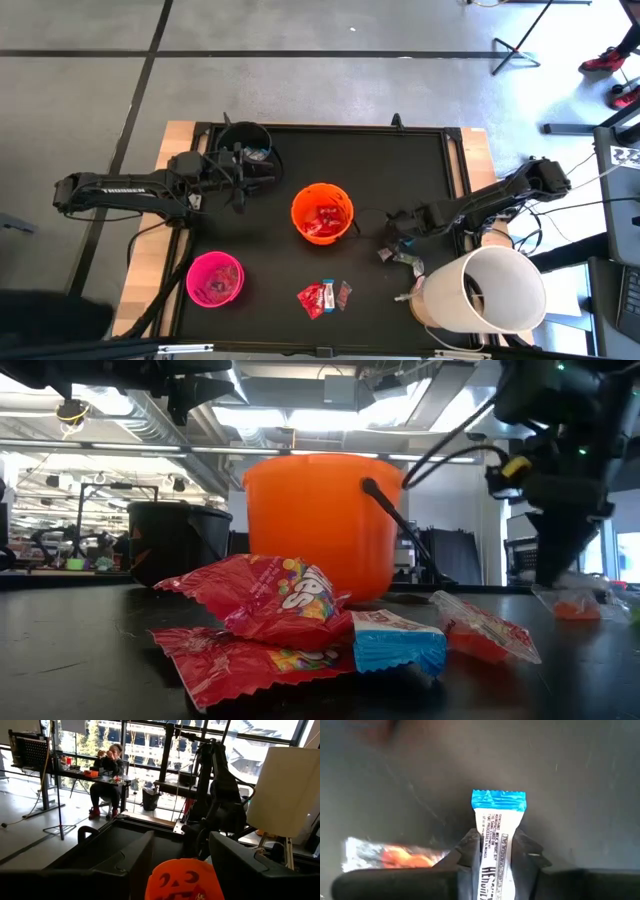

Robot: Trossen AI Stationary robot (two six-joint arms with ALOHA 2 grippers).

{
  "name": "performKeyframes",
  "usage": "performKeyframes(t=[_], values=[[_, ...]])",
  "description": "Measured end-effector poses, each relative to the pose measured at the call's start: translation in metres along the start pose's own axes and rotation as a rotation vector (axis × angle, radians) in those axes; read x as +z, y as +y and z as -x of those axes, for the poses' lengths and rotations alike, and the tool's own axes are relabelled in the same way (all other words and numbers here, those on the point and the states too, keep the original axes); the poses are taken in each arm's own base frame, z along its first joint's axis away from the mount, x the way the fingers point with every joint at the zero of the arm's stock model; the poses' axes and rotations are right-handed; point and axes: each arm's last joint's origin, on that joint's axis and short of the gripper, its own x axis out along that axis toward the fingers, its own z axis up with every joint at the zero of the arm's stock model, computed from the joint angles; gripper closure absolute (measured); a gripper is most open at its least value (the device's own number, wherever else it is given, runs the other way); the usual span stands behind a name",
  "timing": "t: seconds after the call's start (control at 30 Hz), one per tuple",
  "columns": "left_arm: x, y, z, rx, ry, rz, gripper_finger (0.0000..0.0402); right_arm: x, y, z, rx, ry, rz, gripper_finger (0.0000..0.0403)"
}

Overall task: Sort candy
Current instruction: Put the white chocolate into the black bucket

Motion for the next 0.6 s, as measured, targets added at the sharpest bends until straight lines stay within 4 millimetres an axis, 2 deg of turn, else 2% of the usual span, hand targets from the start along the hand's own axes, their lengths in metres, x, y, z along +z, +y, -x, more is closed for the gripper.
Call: performKeyframes(t=[0.3, 0.6], values=[[0.000, 0.000, 0.000, 0.003, -0.004, 0.041, 0.0217, 0.043, -0.007, 0.029, 0.027, -0.233, 0.024, 0.0327], [0.002, 0.004, 0.000, 0.131, -0.042, 0.076, 0.0217, 0.118, -0.007, 0.073, 0.245, -0.752, 0.042, 0.0325]])
